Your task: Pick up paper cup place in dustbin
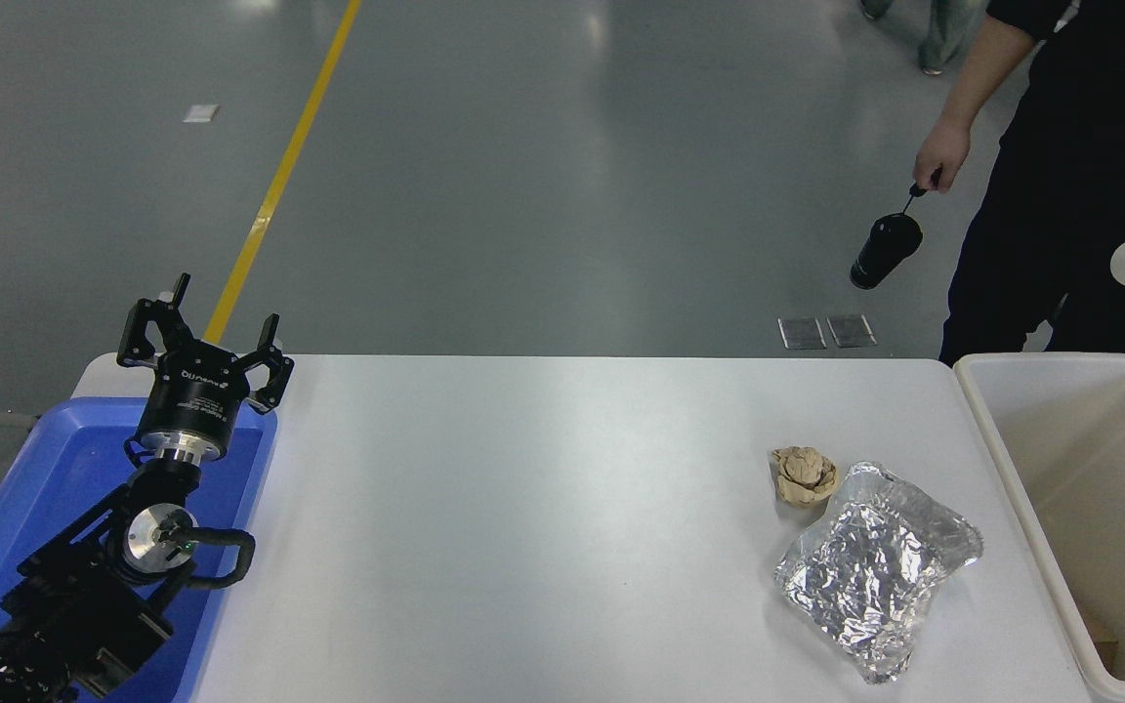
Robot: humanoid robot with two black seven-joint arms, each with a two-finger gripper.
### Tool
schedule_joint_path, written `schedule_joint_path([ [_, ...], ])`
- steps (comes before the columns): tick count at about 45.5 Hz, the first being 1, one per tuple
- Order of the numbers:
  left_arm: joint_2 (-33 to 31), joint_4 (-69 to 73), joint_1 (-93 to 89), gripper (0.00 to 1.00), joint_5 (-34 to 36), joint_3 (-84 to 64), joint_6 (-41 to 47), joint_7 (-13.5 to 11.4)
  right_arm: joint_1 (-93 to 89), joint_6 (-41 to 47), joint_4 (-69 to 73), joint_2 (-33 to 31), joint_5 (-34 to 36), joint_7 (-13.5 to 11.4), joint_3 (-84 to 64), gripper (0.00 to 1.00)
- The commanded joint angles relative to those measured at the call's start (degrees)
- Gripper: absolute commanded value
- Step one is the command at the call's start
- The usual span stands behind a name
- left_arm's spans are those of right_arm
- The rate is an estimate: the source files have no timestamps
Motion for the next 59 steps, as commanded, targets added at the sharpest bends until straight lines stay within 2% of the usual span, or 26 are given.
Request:
schedule_joint_path([
  [1,0.0,0.0,0.0,0.98,0.0,0.0,0.0,0.0,-12.3,-1.4,-9.5,4.0,2.4,-7.0,7.4,0.00],
  [18,0.0,0.0,-0.1,0.98,0.0,0.0,0.0,-0.1,-22.7,-1.5,-16.5,10.1,2.3,-7.7,15.3,0.00],
  [39,0.0,0.0,-0.1,0.98,0.0,0.0,0.0,-0.1,-29.6,-5.4,-16.6,13.9,2.4,-7.7,19.9,0.00],
  [52,0.0,0.0,0.0,0.98,0.0,0.0,0.0,-0.1,-30.8,-7.4,-16.6,14.2,2.5,-7.7,22.0,0.00],
  [53,0.0,-0.1,0.0,0.98,0.0,0.0,0.0,-0.1,-30.8,-8.2,-16.6,14.2,2.5,-7.7,22.4,0.11],
  [54,0.0,0.0,0.0,0.98,0.0,0.0,0.0,-0.1,-30.8,-10.2,-16.6,14.1,2.5,-7.7,22.8,0.41],
  [55,0.0,0.0,0.0,0.98,0.0,0.0,0.0,-0.1,-30.8,-11.2,-16.6,14.0,2.4,-7.7,22.8,0.53],
  [56,0.0,-0.1,-0.1,0.98,0.0,0.0,0.0,-0.1,-30.8,-12.2,-16.6,14.0,2.4,-7.7,22.8,0.64],
  [59,0.0,0.0,-0.1,0.98,0.0,0.0,0.0,-0.1,-30.8,-14.7,-16.6,14.1,2.3,-7.7,22.8,0.82],
])
